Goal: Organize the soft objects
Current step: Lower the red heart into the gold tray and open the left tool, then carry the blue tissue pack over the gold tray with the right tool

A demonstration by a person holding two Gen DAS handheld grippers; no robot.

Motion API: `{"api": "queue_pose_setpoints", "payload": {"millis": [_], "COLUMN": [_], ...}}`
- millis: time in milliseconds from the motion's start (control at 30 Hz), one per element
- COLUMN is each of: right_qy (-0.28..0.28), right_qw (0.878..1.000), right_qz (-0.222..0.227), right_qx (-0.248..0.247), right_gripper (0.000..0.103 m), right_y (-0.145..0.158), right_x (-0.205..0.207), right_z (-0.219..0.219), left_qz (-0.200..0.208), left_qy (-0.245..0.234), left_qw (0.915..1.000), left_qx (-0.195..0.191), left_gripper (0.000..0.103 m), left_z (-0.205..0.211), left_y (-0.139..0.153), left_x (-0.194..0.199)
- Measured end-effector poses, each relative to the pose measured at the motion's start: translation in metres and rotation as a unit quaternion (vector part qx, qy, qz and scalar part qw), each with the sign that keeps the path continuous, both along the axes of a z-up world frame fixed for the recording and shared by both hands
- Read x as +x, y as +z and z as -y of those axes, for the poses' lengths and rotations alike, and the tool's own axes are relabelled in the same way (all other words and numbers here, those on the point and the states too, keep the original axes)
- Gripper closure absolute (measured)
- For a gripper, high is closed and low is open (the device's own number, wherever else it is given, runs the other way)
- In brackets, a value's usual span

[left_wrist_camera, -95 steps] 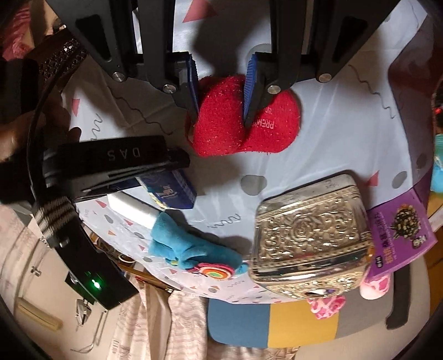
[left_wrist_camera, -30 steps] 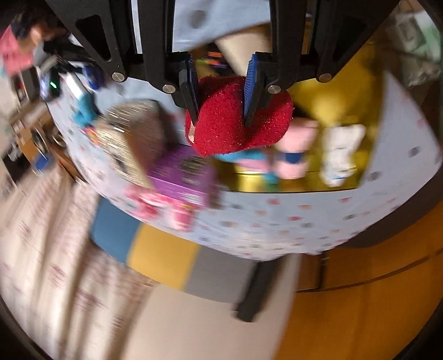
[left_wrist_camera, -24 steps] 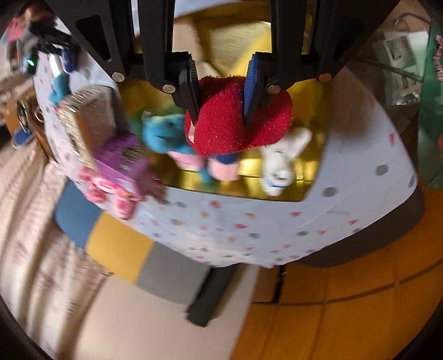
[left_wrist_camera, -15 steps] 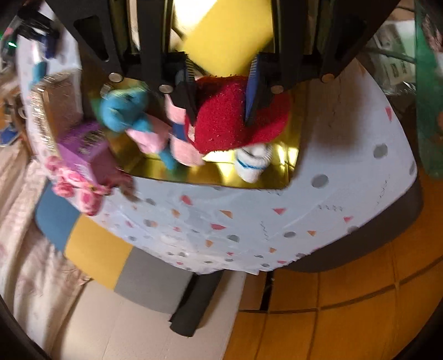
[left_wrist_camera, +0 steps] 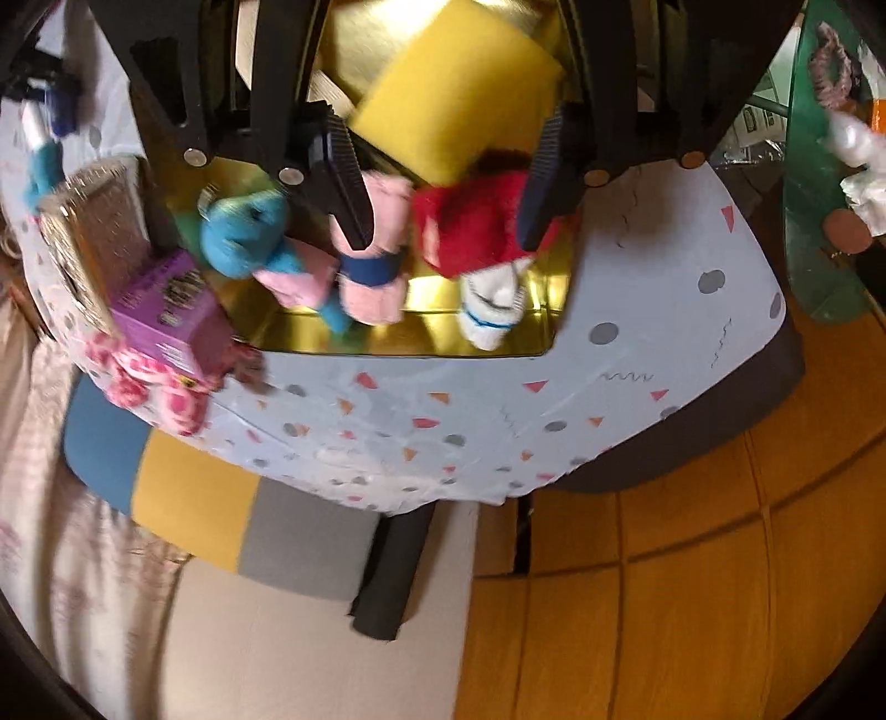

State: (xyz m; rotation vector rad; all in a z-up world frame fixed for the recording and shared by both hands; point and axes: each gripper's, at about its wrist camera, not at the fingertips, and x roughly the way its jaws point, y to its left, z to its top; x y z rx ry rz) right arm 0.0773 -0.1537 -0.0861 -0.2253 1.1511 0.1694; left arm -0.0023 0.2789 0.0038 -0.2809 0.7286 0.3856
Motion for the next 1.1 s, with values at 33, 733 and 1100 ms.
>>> {"api": "queue_pose_setpoints", "payload": {"millis": [33, 733, 1100], "right_qy": [-0.001, -0.034, -0.001], "right_qw": [1.0, 0.999, 0.998], "right_qz": [0.001, 0.0, 0.0], "right_qx": [-0.001, 0.026, 0.057], "right_gripper": [0.042, 0.044, 0.047], "right_y": [0.0, 0.007, 0.027], "right_x": [0.0, -0.016, -0.029], "right_z": [0.0, 0.001, -0.027], "left_qz": [0.002, 0.019, 0.014], "left_qy": [-0.006, -0.035, 0.002], "left_qw": [1.0, 0.9991, 0.9992], "left_qx": [0.001, 0.011, 0.036], "left_gripper": [0.049, 0.0, 0.0], "left_z": [0.008, 0.085, 0.072], "left_y": [0.001, 0.012, 0.008], "left_x": [-0.004, -0.033, -0.042]}}
